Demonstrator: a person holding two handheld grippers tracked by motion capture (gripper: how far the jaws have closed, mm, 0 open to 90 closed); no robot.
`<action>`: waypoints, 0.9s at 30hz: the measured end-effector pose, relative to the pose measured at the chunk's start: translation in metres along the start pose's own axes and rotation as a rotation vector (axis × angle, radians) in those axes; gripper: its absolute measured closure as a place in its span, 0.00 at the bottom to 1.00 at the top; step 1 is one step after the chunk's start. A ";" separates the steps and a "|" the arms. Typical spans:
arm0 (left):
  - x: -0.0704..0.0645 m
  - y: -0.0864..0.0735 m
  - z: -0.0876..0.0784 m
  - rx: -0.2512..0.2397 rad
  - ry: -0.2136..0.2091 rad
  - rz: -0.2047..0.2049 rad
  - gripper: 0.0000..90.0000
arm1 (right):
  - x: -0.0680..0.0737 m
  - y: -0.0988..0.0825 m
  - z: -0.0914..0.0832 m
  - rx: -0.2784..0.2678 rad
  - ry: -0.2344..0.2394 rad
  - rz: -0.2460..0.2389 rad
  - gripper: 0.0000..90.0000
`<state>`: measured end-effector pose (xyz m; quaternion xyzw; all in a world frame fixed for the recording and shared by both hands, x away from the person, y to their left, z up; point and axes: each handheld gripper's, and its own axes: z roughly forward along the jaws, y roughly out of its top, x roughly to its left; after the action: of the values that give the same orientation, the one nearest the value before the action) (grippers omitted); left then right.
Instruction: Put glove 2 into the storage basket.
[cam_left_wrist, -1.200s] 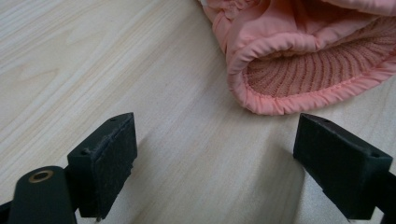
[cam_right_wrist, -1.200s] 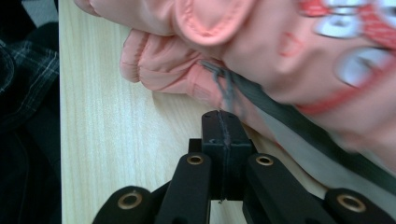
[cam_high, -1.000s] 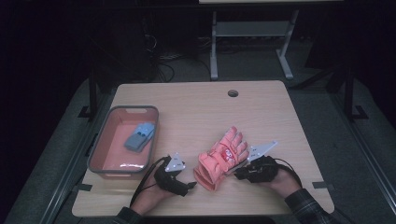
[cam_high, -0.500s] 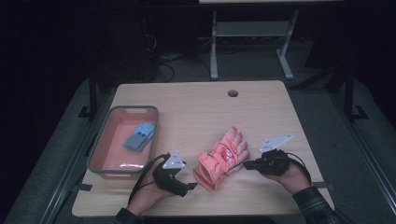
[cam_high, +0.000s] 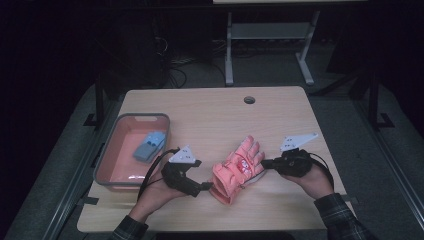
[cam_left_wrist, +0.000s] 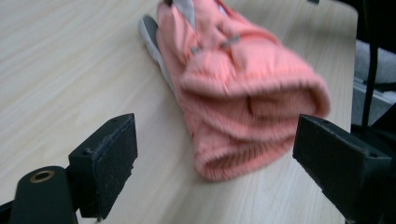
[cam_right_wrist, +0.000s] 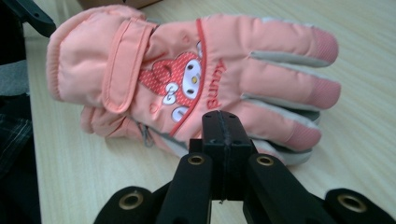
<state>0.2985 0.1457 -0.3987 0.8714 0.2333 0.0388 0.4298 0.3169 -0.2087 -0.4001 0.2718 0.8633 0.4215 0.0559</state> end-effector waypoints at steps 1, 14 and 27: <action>0.001 0.004 -0.001 -0.005 -0.003 -0.002 0.15 | 0.000 0.001 0.000 -0.002 0.000 0.002 1.00; 0.016 0.041 0.008 -0.034 0.008 0.004 0.15 | -0.002 0.023 0.018 -0.024 -0.002 -0.001 1.00; 0.028 0.060 0.028 -0.023 0.023 0.026 0.15 | -0.004 0.026 0.027 -0.029 -0.025 0.007 1.00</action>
<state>0.3533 0.1061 -0.3741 0.8689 0.2266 0.0568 0.4364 0.3399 -0.1786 -0.3980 0.2795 0.8553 0.4307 0.0693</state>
